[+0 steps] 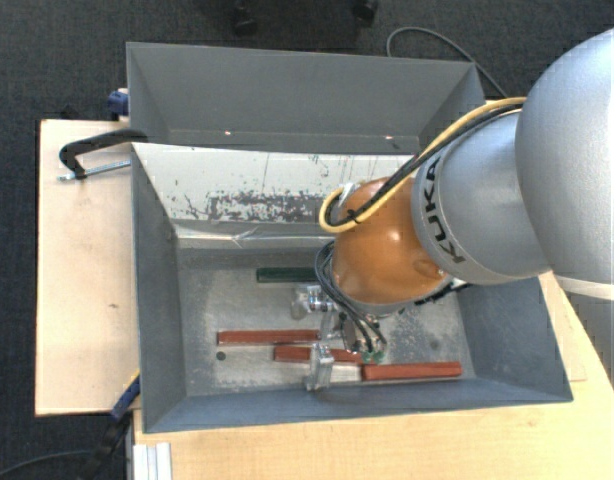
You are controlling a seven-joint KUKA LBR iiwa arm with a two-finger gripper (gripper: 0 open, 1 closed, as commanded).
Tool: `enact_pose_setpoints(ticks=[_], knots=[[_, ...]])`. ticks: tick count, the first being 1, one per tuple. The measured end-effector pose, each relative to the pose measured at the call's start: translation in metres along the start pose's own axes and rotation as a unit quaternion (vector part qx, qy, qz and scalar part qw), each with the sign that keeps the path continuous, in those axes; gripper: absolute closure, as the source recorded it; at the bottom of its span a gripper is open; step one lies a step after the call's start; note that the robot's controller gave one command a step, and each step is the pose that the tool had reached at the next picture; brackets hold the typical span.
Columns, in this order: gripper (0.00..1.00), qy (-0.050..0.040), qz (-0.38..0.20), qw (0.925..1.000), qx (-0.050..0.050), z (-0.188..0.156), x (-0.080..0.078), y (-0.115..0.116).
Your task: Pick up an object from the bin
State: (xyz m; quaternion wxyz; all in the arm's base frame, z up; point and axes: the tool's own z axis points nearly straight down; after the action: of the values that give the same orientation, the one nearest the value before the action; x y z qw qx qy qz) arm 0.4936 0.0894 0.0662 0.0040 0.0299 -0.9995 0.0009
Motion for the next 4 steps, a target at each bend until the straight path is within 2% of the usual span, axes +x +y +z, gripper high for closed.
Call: enact_pose_setpoints(ticks=[1, 2, 3, 4], knots=[[0.00, -0.0071, 0.052, 0.9986, -0.002, -0.036, -0.001, 0.003], [0.00, -0.0066, 0.059, 0.9982, -0.003, -0.048, -0.001, 0.035], [0.00, -0.0019, 0.126, 0.9921, 0.000, -0.002, 0.003, -0.039], [0.00, -0.0055, 0.122, 0.9925, -0.004, -0.004, 0.000, 0.023]])
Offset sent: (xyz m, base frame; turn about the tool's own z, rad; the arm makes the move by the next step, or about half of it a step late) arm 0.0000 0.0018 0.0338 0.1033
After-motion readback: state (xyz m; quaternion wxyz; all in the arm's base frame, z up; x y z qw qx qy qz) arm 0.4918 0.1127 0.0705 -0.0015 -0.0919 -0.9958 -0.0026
